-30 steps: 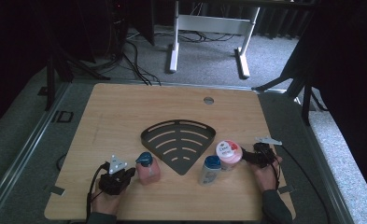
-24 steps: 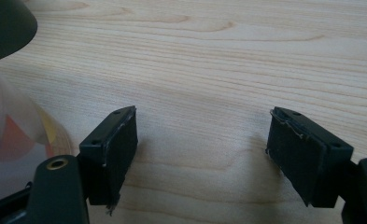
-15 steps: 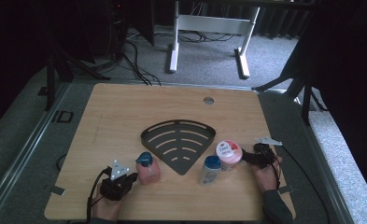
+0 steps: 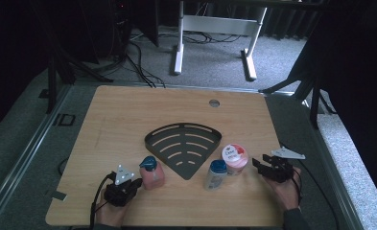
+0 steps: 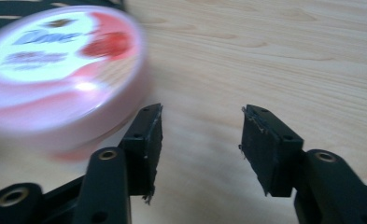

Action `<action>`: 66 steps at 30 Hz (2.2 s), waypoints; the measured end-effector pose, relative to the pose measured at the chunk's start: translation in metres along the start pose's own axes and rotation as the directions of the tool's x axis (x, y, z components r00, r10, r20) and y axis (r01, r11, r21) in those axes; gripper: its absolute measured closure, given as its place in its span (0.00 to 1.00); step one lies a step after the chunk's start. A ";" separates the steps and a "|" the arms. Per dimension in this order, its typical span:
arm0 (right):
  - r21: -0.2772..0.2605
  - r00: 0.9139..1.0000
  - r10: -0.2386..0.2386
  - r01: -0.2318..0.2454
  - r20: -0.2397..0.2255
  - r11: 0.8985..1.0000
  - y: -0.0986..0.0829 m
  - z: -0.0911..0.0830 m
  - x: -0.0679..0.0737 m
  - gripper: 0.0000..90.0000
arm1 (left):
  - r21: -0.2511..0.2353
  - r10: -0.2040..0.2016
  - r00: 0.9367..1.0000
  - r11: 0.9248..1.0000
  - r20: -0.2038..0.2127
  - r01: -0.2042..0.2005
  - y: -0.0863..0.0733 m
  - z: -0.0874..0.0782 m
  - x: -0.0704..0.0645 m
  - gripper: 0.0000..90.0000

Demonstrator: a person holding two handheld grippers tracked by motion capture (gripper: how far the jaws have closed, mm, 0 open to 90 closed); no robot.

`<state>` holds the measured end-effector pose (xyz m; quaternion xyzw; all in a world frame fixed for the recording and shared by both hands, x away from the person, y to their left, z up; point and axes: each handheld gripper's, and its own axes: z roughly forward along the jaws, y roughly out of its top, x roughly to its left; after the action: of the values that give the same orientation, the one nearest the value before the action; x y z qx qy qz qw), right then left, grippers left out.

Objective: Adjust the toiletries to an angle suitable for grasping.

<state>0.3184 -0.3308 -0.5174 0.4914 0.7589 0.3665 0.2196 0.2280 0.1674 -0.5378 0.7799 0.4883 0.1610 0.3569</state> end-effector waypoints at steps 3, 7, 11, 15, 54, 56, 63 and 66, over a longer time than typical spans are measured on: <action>-0.010 0.998 -0.005 0.005 -0.062 1.000 -0.007 -0.012 0.005 0.59 | 0.003 0.000 1.000 1.000 0.001 0.000 0.000 0.000 0.000 1.00; -0.023 0.986 -0.033 0.030 -0.164 0.999 -0.013 -0.023 0.016 0.72 | 0.005 -0.003 1.000 1.000 0.007 0.003 0.000 0.000 0.001 1.00; -0.038 0.962 -0.098 0.091 -0.255 0.995 -0.014 -0.028 0.032 0.88 | 0.004 -0.001 1.000 1.000 0.007 0.001 0.001 0.001 0.000 1.00; -0.035 0.932 -0.170 0.168 -0.320 0.985 -0.010 -0.022 0.049 0.98 | 0.006 0.001 1.000 1.000 0.013 -0.001 0.001 0.001 0.000 1.00; 0.013 0.856 -0.252 0.288 -0.452 0.957 -0.008 0.003 0.091 1.00 | 0.009 0.020 0.999 1.000 0.047 -0.021 0.007 0.010 -0.006 1.00; 0.016 0.852 -0.247 0.287 -0.462 0.958 -0.011 0.002 0.090 1.00 | 0.008 0.020 0.999 1.000 0.043 -0.020 0.007 0.011 -0.006 1.00; 0.015 0.844 -0.247 0.289 -0.476 0.957 -0.012 0.003 0.092 1.00 | 0.002 -0.005 0.999 1.000 0.047 0.005 0.010 0.015 -0.001 1.00; 0.017 0.841 -0.248 0.292 -0.481 0.956 -0.012 0.003 0.094 1.00 | -0.001 -0.025 0.999 1.000 0.041 0.025 0.010 0.017 0.001 1.00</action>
<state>0.2744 -0.2472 -0.5260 0.2841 0.8666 0.4065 0.0546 0.2454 0.1590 -0.5420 0.7764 0.4906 0.1408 0.3696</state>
